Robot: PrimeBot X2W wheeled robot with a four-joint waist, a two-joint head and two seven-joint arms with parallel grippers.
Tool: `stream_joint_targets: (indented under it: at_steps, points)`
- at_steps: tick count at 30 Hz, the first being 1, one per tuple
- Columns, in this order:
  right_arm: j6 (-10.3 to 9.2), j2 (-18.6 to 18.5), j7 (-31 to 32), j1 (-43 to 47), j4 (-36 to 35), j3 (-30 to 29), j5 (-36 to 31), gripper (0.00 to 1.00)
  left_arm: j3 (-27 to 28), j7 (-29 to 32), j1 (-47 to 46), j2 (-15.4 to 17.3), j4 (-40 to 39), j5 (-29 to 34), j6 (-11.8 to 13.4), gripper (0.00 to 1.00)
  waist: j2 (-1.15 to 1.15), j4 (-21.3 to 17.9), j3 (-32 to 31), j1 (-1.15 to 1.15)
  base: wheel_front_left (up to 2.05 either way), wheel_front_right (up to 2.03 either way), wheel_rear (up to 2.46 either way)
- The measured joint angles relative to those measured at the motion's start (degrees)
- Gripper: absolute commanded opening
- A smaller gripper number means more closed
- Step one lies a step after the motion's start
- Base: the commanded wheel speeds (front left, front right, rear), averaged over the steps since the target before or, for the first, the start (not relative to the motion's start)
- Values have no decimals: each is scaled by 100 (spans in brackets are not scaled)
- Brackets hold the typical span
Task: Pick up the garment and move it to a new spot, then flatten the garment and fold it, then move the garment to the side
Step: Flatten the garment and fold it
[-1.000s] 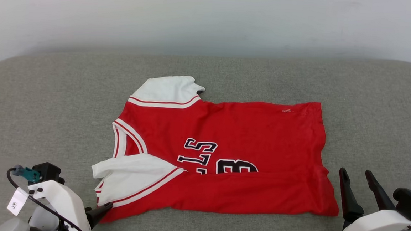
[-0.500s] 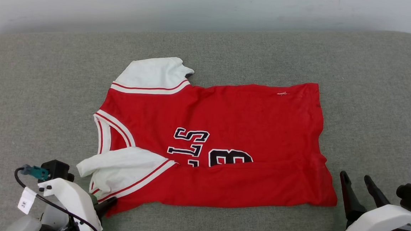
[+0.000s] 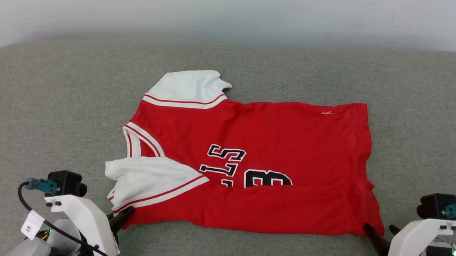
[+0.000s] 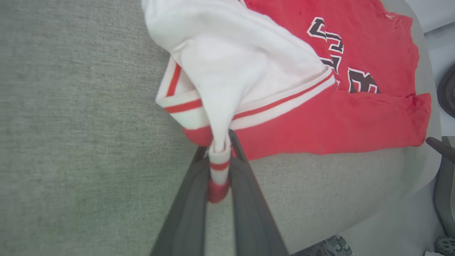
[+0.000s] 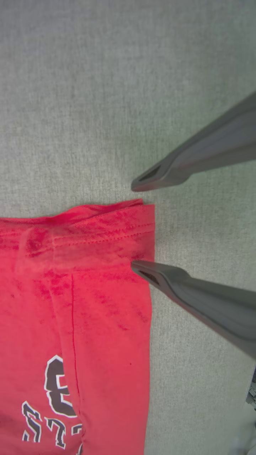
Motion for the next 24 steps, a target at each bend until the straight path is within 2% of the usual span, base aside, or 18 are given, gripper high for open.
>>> stream_joint_targets:
  at_steps: [4, 10, 12, 18, 24]
  points:
    - [0, -141, 154, -261, 208, 146, -52, 100, 18, -33, -19, 22, -198, 55, 43, 0, 0, 61, 161, 0, 0, 0, 0]
    - [-1, -152, 332, -541, 822, 333, -107, 100, 22, -53, -88, 22, -343, 111, 69, 0, 0, 132, 424, 0, 0, 0, 0]
    - [-11, -159, 450, -603, 950, 363, -44, 2, 15, -56, -88, 12, -325, 111, 68, 0, 0, 159, 454, 0, 0, 0, 0]
    - [-10, -141, 558, -726, 1159, 412, 176, 0, 9, -200, -86, -49, -252, 177, 92, 0, 0, 174, 335, 0, 0, 0, 0]
    - [-8, -294, 533, -706, 980, 531, 314, 0, 27, -366, 69, -88, -263, 200, 157, 0, 0, 169, -9, 0, 0, 0, 0]
